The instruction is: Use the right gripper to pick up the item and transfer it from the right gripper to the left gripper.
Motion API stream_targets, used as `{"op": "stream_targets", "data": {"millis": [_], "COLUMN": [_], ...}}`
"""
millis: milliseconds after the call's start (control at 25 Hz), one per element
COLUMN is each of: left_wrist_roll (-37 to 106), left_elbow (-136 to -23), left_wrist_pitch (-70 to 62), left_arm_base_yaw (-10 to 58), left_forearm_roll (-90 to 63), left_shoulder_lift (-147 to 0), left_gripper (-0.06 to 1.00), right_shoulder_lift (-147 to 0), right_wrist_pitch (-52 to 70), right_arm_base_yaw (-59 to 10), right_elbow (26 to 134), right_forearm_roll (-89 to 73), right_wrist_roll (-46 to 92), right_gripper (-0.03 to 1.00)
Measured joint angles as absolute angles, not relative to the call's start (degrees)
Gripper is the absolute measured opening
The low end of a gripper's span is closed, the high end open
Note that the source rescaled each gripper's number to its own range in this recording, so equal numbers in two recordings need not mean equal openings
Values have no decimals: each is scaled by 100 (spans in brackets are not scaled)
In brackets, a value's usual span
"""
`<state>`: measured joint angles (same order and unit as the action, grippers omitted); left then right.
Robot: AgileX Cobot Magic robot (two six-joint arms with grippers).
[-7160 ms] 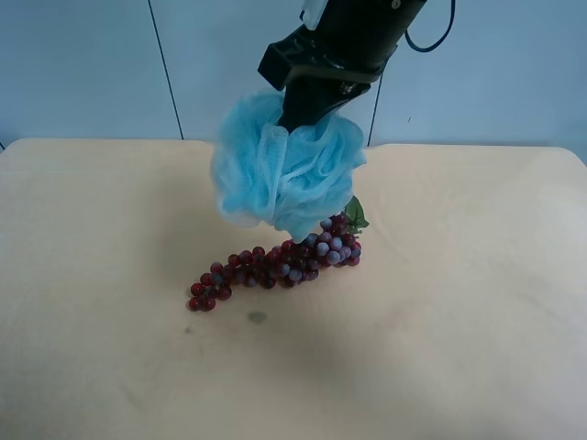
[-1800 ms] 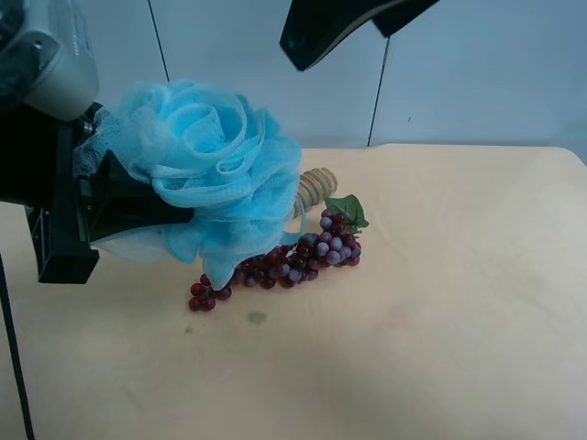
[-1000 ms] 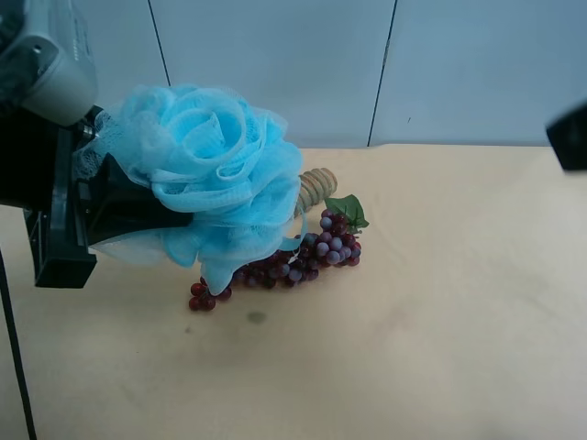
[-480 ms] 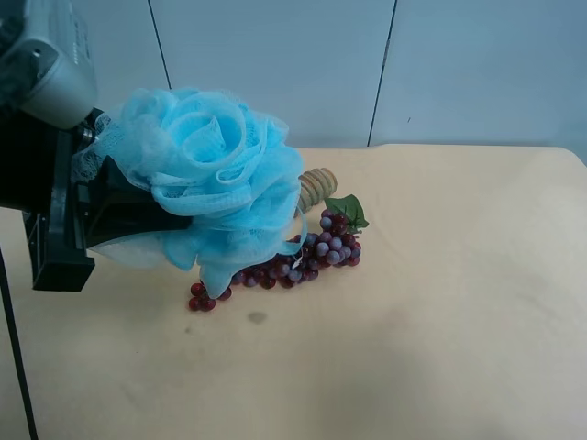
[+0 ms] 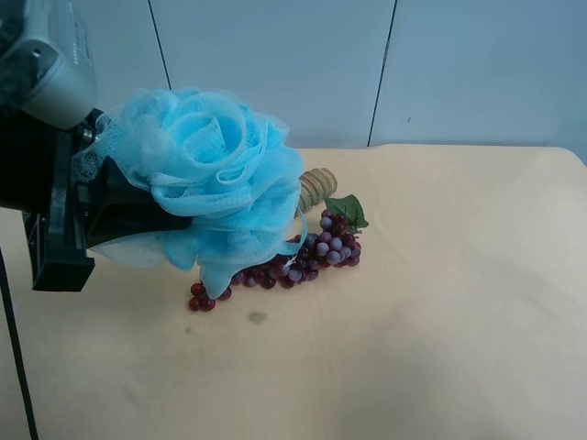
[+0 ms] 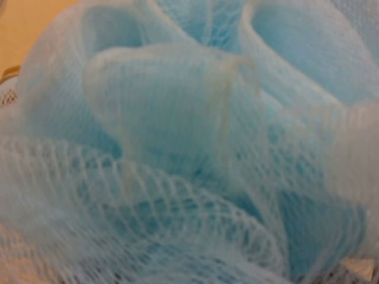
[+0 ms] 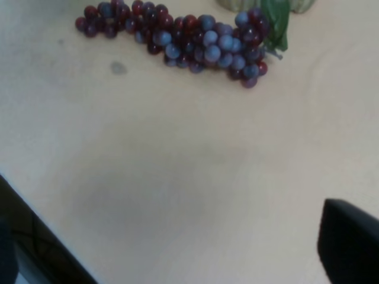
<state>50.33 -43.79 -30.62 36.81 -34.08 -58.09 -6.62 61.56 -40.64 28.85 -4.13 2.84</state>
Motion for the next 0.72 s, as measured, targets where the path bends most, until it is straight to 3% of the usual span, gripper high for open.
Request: {"op": "stream_targets", "data": {"millis": [320, 720], "left_wrist_roll": [5033, 5033], "left_elbow": [-4379, -4379], "left_wrist_pitch": [-3062, -3067], "left_arm_base_yaw": [3681, 3681], "left_forearm_roll": [-3408, -3408], "left_shoulder_lift": [-5809, -5809], "left_gripper": [2, 2], "right_shoulder_lift": [-582, 14], "right_wrist_pitch": [6156, 6156], "right_arm_base_yaw": [-3861, -1163], "right_elbow": [2878, 2878], "right_forearm_roll": [-413, -408], "right_wrist_roll": [284, 284], "right_gripper": [100, 100]}}
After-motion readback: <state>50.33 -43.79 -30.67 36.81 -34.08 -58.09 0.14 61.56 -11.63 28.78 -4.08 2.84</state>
